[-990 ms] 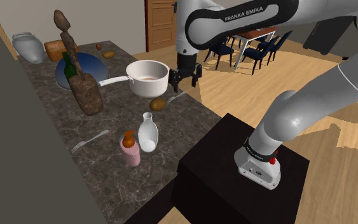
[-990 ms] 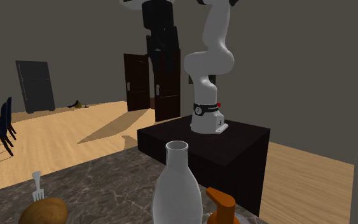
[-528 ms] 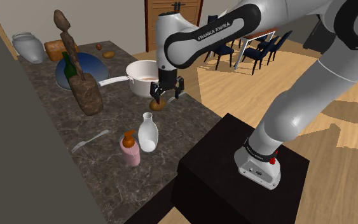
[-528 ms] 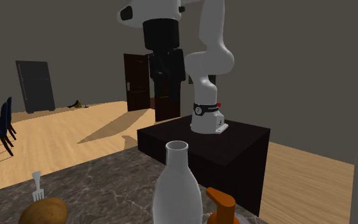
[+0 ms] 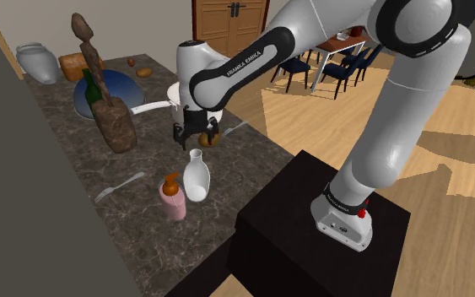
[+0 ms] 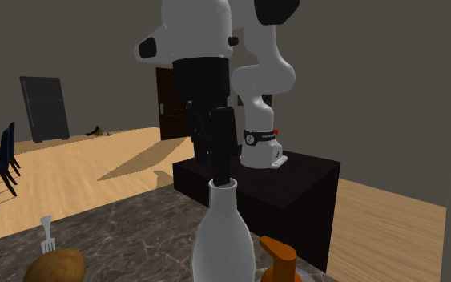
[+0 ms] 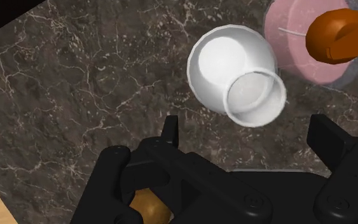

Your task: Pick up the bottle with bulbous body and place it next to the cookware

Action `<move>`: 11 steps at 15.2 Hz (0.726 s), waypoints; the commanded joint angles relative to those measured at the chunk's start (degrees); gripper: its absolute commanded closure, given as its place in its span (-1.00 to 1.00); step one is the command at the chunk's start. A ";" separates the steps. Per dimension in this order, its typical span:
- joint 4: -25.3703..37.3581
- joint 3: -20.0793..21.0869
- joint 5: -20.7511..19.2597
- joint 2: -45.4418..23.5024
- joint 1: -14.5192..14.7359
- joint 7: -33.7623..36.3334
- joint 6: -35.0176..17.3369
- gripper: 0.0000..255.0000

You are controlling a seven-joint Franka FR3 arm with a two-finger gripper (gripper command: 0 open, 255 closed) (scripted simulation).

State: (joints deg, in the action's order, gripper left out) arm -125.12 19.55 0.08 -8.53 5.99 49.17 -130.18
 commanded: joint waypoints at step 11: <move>-0.40 -0.50 -2.65 -6.29 1.22 2.81 -6.61 -1.00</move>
State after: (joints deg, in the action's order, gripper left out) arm -125.55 19.06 -2.51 -14.69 7.17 51.92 -136.68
